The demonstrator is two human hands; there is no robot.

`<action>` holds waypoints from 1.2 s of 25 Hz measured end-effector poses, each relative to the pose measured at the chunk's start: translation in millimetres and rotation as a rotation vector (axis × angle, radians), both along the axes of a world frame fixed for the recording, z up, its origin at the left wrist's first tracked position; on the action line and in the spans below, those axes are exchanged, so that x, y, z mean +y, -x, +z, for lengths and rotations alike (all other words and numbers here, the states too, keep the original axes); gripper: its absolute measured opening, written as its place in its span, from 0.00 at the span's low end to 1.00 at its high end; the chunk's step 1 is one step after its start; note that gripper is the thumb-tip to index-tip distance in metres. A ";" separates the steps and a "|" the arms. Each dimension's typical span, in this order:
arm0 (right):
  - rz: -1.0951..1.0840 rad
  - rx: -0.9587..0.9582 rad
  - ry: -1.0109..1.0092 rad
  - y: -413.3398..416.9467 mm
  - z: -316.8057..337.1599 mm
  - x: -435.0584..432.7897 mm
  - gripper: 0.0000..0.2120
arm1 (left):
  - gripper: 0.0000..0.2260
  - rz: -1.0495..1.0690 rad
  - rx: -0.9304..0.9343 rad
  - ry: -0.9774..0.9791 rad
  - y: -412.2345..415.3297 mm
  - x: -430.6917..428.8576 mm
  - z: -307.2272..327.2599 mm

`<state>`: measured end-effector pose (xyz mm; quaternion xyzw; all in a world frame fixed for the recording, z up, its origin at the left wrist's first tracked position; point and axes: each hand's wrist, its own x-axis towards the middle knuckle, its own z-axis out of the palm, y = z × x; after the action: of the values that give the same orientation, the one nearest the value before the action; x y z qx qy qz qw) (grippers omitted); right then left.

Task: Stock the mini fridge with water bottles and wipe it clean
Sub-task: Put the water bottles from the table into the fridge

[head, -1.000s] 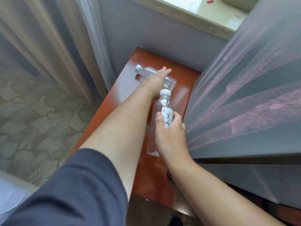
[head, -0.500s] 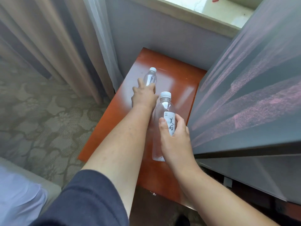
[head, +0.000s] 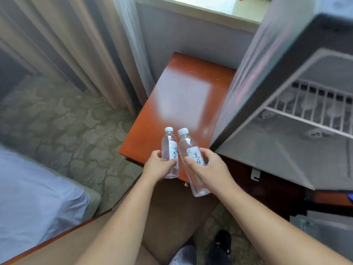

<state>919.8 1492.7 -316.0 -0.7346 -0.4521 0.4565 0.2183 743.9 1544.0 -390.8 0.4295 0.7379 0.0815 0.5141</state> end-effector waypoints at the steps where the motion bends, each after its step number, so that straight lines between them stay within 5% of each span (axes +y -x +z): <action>1: 0.008 -0.005 0.011 -7.4 2.5 -12.0 0.29 | 0.29 0.045 -0.076 -0.005 -4.1 -17.5 8.4; 6: 0.045 -0.038 0.078 -53.3 14.8 -69.3 0.23 | 0.24 0.108 -0.310 0.061 -19.8 -80.5 43.0; 12: -0.220 0.031 0.112 -116.8 16.1 -119.1 0.17 | 0.23 -0.283 -0.127 -0.014 -87.5 -137.6 58.7; 19: -0.638 0.105 -0.130 -161.5 4.9 -89.6 0.18 | 0.23 -0.318 -0.181 -0.297 -191.2 -84.3 73.0; 30: -0.667 -0.004 -0.180 -186.6 -4.8 3.8 0.32 | 0.32 -0.136 -0.209 -0.358 -252.1 5.4 27.5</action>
<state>1106.4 1496.4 -320.8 -0.8207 -0.2259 0.3168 0.4184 996.0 1549.4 -363.3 0.5522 0.6235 0.2205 0.5076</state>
